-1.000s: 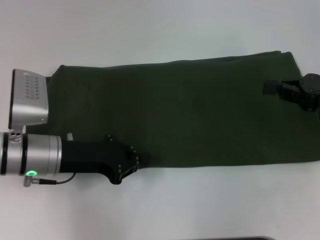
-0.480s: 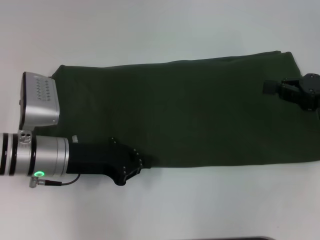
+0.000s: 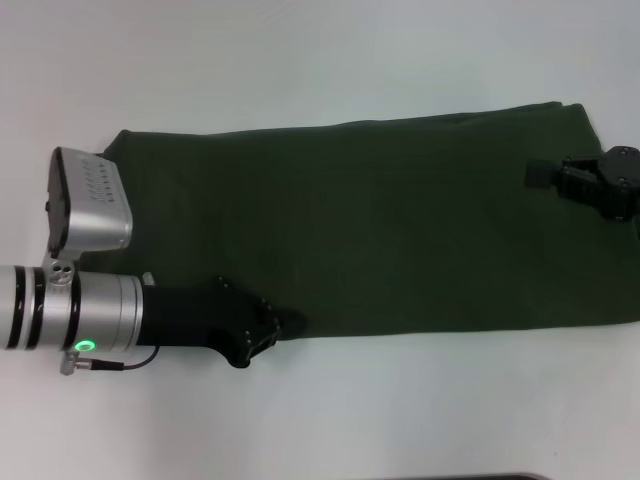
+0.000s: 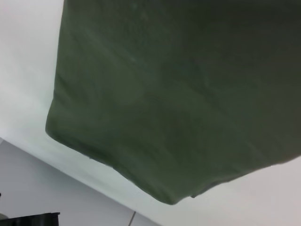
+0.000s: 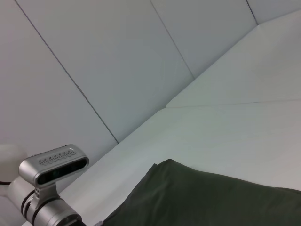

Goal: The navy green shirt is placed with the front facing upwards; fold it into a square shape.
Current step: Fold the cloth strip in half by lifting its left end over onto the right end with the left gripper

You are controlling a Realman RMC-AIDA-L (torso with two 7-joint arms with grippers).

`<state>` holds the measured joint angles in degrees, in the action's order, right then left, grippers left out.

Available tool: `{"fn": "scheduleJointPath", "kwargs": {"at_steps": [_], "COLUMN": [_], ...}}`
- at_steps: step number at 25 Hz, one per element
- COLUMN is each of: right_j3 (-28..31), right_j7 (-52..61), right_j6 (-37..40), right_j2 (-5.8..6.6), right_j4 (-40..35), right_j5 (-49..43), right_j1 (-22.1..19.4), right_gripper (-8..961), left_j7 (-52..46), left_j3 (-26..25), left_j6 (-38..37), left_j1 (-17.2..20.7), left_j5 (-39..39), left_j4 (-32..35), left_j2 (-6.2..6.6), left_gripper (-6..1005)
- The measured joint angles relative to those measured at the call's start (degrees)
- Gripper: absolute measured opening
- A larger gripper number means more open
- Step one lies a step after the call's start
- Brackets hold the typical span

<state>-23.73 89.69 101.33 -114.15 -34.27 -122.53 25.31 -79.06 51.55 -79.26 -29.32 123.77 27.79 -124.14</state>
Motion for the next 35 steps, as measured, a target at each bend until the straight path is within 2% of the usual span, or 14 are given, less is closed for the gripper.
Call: {"fn": "scheduleJointPath", "kwargs": {"at_steps": [13,20,25,35], "right_j3": [0.0,0.0,0.0,0.1], "right_j7": [-0.1,-0.1,-0.1,0.0], "right_j6": [0.0,-0.3,-0.3,-0.4], "right_j2": [0.00,0.00,0.08,0.17], "right_j4": [0.0,0.0,0.0,0.0], "right_j5": [0.0,0.0,0.0,0.0], "right_j1": [-0.3,-0.4,-0.4,-0.2], "right_gripper": [19,19,19,20], "left_j7": [-0.1,-1.6,-2.0,-4.4], "left_j3": [-1.9,-5.3,-7.5,-8.0], "left_j6": [-5.8,-6.2,-6.6,-5.7], "left_j1": [0.9,4.5,5.5,5.8], "left_j5": [-0.2,0.7,2.1,5.9], "left_j4": [4.0,10.0,10.8,11.4], "left_j2": [0.30,0.90,1.46,1.71], "left_gripper": [44,48,50,56]}}
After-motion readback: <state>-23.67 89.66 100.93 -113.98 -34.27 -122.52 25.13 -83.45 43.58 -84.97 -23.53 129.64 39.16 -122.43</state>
